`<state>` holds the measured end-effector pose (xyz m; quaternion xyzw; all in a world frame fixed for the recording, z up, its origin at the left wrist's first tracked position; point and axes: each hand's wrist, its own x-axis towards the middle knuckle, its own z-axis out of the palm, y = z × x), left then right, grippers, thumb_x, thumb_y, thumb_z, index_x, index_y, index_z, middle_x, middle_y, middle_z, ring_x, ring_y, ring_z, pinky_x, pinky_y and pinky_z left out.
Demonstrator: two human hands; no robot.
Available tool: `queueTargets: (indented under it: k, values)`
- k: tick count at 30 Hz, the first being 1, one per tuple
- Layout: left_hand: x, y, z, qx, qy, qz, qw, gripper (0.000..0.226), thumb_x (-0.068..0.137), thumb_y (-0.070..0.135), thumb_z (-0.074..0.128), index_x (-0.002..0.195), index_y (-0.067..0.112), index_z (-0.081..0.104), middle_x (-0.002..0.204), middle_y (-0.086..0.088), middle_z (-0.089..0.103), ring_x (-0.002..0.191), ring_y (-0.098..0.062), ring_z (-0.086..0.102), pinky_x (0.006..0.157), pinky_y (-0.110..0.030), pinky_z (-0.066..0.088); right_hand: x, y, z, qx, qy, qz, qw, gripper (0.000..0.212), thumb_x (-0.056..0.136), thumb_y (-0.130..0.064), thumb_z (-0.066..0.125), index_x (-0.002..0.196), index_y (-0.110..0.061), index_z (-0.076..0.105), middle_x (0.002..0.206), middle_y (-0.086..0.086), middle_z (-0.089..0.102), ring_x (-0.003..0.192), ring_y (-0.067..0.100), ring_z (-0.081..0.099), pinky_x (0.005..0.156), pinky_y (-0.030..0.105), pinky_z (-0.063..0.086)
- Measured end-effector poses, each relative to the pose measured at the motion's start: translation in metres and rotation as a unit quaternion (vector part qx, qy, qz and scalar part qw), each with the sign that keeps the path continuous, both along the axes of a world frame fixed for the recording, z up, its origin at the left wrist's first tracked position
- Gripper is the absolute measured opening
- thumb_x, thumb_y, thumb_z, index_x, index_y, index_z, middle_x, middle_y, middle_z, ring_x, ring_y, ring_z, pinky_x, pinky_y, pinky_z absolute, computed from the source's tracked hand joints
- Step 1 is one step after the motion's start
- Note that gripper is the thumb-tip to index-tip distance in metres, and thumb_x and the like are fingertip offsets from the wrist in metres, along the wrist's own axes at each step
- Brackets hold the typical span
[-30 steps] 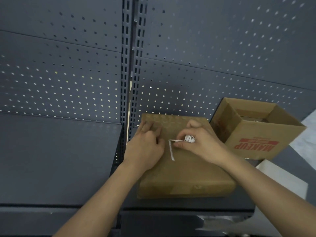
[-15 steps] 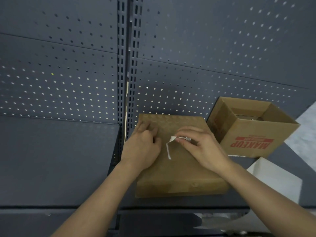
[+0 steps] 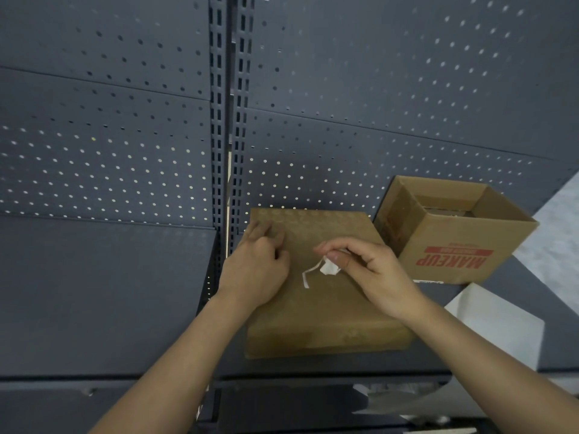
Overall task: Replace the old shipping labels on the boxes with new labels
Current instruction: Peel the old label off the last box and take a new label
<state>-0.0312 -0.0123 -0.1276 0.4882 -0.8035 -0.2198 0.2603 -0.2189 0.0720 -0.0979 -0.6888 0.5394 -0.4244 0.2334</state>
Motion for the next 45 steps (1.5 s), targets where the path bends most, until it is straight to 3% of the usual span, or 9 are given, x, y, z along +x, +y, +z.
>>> queueTargets:
  k: [4, 8, 13, 21, 28, 33, 39, 43, 45]
  values:
    - [0.001, -0.003, -0.002, 0.011, -0.012, -0.017, 1.0, 0.047, 0.101, 0.023, 0.041, 0.148, 0.022, 0.044, 0.163, 0.003, 0.023, 0.152, -0.014, 0.004, 0.118, -0.039, 0.023, -0.004, 0.0, -0.003, -0.011, -0.04, -0.008, 0.999, 0.009, 0.079, -0.006, 0.075, 0.083, -0.013, 0.071, 0.104, -0.008, 0.075, 0.103, 0.011, 0.069, 0.092, 0.032, 0.054]
    - [0.003, -0.003, -0.002, 0.005, -0.002, -0.026, 1.0, 0.044, 0.101, 0.021, 0.041, 0.144, 0.017, 0.049, 0.158, 0.002, 0.032, 0.152, -0.016, 0.006, 0.117, -0.044, 0.029, -0.002, 0.003, -0.003, -0.017, -0.065, -0.008, 0.998, 0.008, 0.08, -0.007, 0.073, 0.081, -0.014, 0.069, 0.099, -0.004, 0.076, 0.102, 0.013, 0.07, 0.088, 0.026, 0.054]
    - [0.006, 0.001, 0.0, 0.005, -0.006, -0.027, 1.0, 0.043, 0.102, 0.022, 0.041, 0.143, 0.016, 0.05, 0.157, 0.002, 0.034, 0.152, -0.016, 0.007, 0.116, -0.046, 0.032, 0.002, 0.009, 0.001, -0.018, -0.089, -0.007, 0.996, 0.004, 0.083, -0.026, 0.068, 0.081, -0.03, 0.068, 0.098, -0.002, 0.075, 0.103, 0.019, 0.07, 0.09, 0.041, 0.055]
    - [0.007, 0.002, 0.004, -0.014, -0.012, -0.037, 0.999, 0.037, 0.103, 0.024, 0.043, 0.134, 0.01, 0.058, 0.153, -0.003, 0.039, 0.15, -0.018, 0.014, 0.111, -0.042, 0.034, 0.005, 0.019, -0.002, -0.051, -0.036, -0.094, 0.994, 0.018, 0.086, -0.026, 0.073, 0.076, -0.027, 0.059, 0.091, -0.002, 0.073, 0.095, 0.023, 0.071, 0.085, 0.055, 0.052]
    - [0.008, 0.001, 0.001, -0.055, -0.013, -0.028, 0.998, 0.03, 0.1, 0.024, 0.046, 0.117, 0.009, 0.066, 0.132, -0.004, 0.054, 0.14, -0.02, 0.03, 0.095, -0.041, 0.046, -0.006, 0.029, 0.02, -0.12, -0.034, -0.159, 0.979, 0.008, 0.089, -0.02, 0.069, 0.086, -0.02, 0.062, 0.088, 0.003, 0.07, 0.085, 0.03, 0.065, 0.077, 0.043, 0.05]
    - [0.001, -0.005, -0.001, -0.125, -0.025, -0.042, 0.991, 0.019, 0.091, 0.013, 0.051, 0.083, 0.01, 0.068, 0.098, -0.003, 0.063, 0.104, -0.028, 0.053, 0.073, -0.043, 0.054, -0.025, 0.028, 0.03, -0.117, 0.027, -0.222, 0.968, 0.009, 0.098, -0.026, 0.06, 0.104, -0.028, 0.067, 0.098, -0.009, 0.069, 0.089, 0.024, 0.064, 0.081, 0.045, 0.051]
    - [-0.023, 0.009, 0.018, -0.119, 0.002, -0.081, 0.99, 0.016, 0.09, 0.018, 0.056, 0.088, 0.009, 0.069, 0.085, -0.002, 0.063, 0.077, -0.02, 0.056, 0.064, -0.038, 0.053, -0.07, 0.031, 0.051, -0.124, 0.08, -0.289, 0.946, 0.031, 0.106, -0.031, 0.033, 0.119, -0.023, 0.06, 0.108, -0.021, 0.061, 0.102, -0.005, 0.056, 0.09, 0.017, 0.044]
    - [-0.053, 0.034, 0.029, -0.084, 0.001, -0.125, 0.989, 0.022, 0.094, 0.026, 0.055, 0.102, 0.01, 0.069, 0.088, -0.003, 0.067, 0.078, -0.02, 0.062, 0.072, -0.042, 0.056, -0.117, 0.036, 0.066, -0.062, 0.121, -0.334, 0.933, 0.037, 0.103, -0.013, 0.032, 0.131, -0.02, 0.056, 0.127, -0.005, 0.059, 0.116, 0.007, 0.052, 0.093, 0.008, 0.036]
    - [-0.074, 0.049, 0.033, -0.095, 0.0, -0.149, 0.984, 0.022, 0.095, 0.026, 0.056, 0.103, 0.01, 0.069, 0.095, -0.002, 0.068, 0.081, -0.018, 0.063, 0.074, -0.036, 0.055, -0.141, 0.04, 0.073, -0.049, 0.167, -0.352, 0.919, 0.036, 0.104, -0.016, 0.037, 0.135, -0.021, 0.052, 0.133, -0.002, 0.058, 0.122, 0.017, 0.053, 0.101, 0.019, 0.039]
